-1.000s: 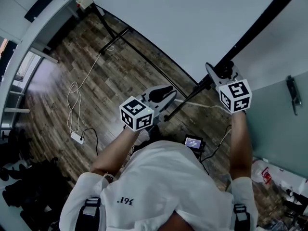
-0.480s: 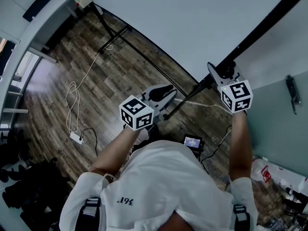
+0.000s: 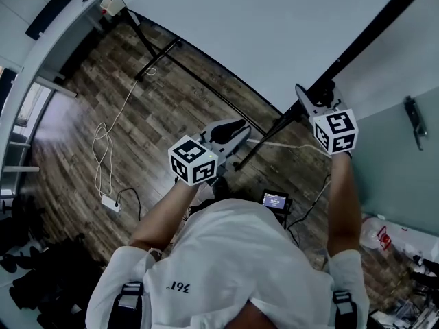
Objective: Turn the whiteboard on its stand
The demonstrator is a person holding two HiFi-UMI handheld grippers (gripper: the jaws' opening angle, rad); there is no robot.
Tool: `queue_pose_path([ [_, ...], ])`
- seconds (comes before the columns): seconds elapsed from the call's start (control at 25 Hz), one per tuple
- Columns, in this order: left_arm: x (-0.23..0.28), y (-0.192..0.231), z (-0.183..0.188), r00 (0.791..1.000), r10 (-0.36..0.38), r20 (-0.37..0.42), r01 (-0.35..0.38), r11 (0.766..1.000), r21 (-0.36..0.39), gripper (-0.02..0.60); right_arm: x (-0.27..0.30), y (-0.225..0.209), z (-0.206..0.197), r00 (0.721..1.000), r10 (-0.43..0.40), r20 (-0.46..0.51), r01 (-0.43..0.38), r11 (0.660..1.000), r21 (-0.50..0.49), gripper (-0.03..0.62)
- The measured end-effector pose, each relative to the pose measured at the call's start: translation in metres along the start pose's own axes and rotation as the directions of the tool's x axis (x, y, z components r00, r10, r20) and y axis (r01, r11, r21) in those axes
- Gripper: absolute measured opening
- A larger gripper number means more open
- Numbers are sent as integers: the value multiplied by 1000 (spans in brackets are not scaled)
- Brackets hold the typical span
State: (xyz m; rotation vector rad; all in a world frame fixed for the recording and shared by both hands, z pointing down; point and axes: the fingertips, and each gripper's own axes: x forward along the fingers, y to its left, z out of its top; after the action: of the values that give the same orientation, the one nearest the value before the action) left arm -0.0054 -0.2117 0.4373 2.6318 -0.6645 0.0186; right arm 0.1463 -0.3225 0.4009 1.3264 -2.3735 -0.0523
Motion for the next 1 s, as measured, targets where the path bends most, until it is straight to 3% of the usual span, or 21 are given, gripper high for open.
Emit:
queue_pose_path([
  [0.44, 8, 9, -3, 992, -113, -52, 114, 993, 17, 74, -33, -8, -15, 992, -122, -6, 122, 989, 80, 239],
  [0.8, 19, 5, -11, 972, -211, -104, 213, 977, 8, 74, -85, -13, -26, 957, -290, -8, 287, 942, 177, 238],
  [1.0, 20, -21, -18, 970, -220, -101, 222, 975, 12, 74, -123, 4, -31, 946, -323, 21, 310, 923, 229, 238],
])
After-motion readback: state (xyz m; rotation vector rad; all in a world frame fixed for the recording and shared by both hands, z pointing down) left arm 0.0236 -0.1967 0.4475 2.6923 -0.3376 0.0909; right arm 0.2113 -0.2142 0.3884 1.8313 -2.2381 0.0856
